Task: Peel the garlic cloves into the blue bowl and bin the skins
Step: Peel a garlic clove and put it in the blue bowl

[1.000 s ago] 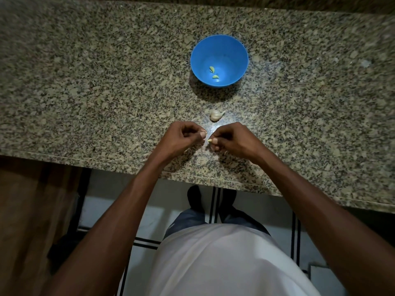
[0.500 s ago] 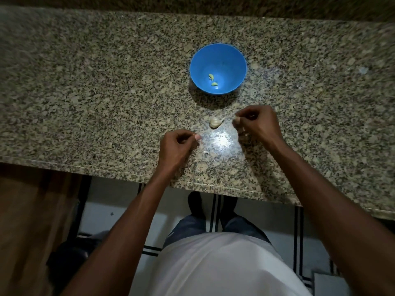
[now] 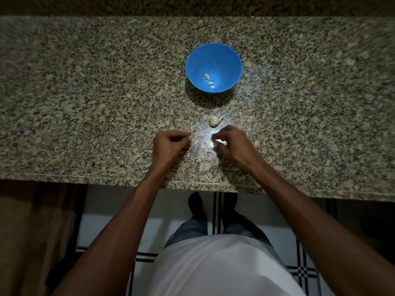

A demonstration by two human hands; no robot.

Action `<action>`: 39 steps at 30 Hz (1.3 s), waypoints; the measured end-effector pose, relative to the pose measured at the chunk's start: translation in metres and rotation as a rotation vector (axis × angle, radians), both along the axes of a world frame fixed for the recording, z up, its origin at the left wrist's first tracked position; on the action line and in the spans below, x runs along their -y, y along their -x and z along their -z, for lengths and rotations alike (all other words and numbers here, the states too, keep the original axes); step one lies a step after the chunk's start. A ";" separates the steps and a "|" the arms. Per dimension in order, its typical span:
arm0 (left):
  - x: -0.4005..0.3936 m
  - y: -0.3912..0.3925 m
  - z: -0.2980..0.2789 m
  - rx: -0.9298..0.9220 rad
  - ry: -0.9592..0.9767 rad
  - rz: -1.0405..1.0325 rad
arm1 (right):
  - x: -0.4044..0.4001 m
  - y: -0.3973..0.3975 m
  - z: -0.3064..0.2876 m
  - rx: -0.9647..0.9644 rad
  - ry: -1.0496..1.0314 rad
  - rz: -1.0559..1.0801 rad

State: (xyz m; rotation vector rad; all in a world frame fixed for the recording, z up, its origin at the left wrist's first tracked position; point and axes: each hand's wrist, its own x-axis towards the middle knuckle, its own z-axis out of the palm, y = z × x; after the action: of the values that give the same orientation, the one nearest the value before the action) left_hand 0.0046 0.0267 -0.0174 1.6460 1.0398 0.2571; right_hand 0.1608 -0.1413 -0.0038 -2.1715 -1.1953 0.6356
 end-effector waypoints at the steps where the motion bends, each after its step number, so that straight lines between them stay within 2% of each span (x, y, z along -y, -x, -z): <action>1: -0.001 0.001 0.000 0.006 0.014 -0.014 | -0.002 0.010 0.006 0.039 -0.004 -0.033; 5: -0.007 0.006 0.000 0.015 0.028 -0.050 | -0.006 0.044 0.022 0.176 0.018 -0.114; 8: -0.011 0.013 0.000 0.035 0.021 -0.027 | 0.006 0.063 0.011 0.111 0.017 -0.166; 11: -0.013 0.019 0.001 0.070 -0.025 0.034 | 0.024 0.053 -0.006 0.029 0.013 0.118; 14: -0.017 0.023 0.003 0.090 -0.067 0.077 | 0.040 0.020 0.002 0.136 0.046 0.361; 16: -0.019 0.024 0.004 0.072 -0.106 0.112 | 0.044 0.010 0.009 0.208 0.138 0.406; 18: -0.020 0.026 0.005 0.066 -0.119 0.140 | 0.038 0.025 0.012 0.190 0.175 0.375; 23: -0.017 0.028 0.009 0.056 -0.100 0.116 | 0.014 0.100 0.018 -0.091 0.100 0.201; 25: -0.015 0.030 0.009 0.059 -0.095 0.096 | 0.010 0.111 0.012 -0.117 0.093 0.146; 27: -0.015 0.033 0.009 0.062 -0.085 0.077 | 0.008 0.105 0.002 -0.109 0.070 0.137; 31: -0.016 0.039 0.012 0.077 -0.074 0.065 | 0.023 0.081 -0.015 -0.085 0.043 0.272; 36: -0.018 0.046 0.015 0.077 -0.075 0.047 | 0.022 0.102 0.000 0.013 0.140 0.127; 39: -0.018 0.048 0.016 0.070 -0.065 0.035 | 0.007 0.121 0.017 0.076 0.127 0.021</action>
State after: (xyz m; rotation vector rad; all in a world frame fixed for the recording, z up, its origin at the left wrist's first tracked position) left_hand -0.0437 0.0451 -0.0334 1.7002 0.9579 0.3268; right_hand 0.0399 -0.1478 -0.0205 -2.3297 -1.1980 0.6407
